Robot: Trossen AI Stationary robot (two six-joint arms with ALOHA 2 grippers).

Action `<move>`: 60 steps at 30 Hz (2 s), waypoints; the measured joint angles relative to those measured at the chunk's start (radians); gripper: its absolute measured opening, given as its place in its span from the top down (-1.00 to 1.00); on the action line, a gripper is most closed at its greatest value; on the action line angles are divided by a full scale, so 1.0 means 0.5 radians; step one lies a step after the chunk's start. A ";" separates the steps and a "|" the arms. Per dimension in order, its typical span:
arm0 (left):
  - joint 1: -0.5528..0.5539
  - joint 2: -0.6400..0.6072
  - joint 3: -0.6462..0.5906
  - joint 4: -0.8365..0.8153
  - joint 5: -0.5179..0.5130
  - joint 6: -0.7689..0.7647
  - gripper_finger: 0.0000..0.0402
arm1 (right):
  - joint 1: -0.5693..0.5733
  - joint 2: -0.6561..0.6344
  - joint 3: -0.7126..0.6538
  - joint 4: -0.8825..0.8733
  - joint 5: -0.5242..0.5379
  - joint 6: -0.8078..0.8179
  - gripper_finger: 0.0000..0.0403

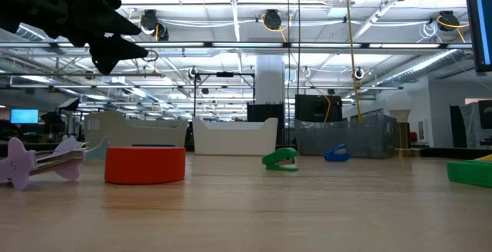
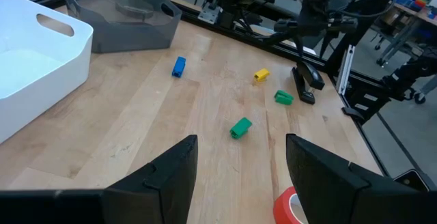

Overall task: Pick and place Stapler, Stapler remover, tape
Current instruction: Put the black stapler into the gray bin

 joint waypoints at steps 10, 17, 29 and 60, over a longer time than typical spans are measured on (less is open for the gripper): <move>0.000 0.000 0.000 0.000 0.001 -0.021 -0.11 | 0.000 0.001 -0.116 0.158 0.058 0.015 0.04; 0.000 0.000 0.000 -0.001 0.002 -0.021 -0.11 | 0.069 0.012 -0.117 0.286 0.105 0.036 0.07; 0.000 0.000 0.000 -0.006 0.002 -0.023 -0.11 | 0.131 0.275 -0.112 0.358 0.148 0.027 0.12; 0.000 0.001 0.000 0.000 0.001 -0.015 -0.11 | 0.128 0.352 -0.116 -0.089 0.391 0.355 0.13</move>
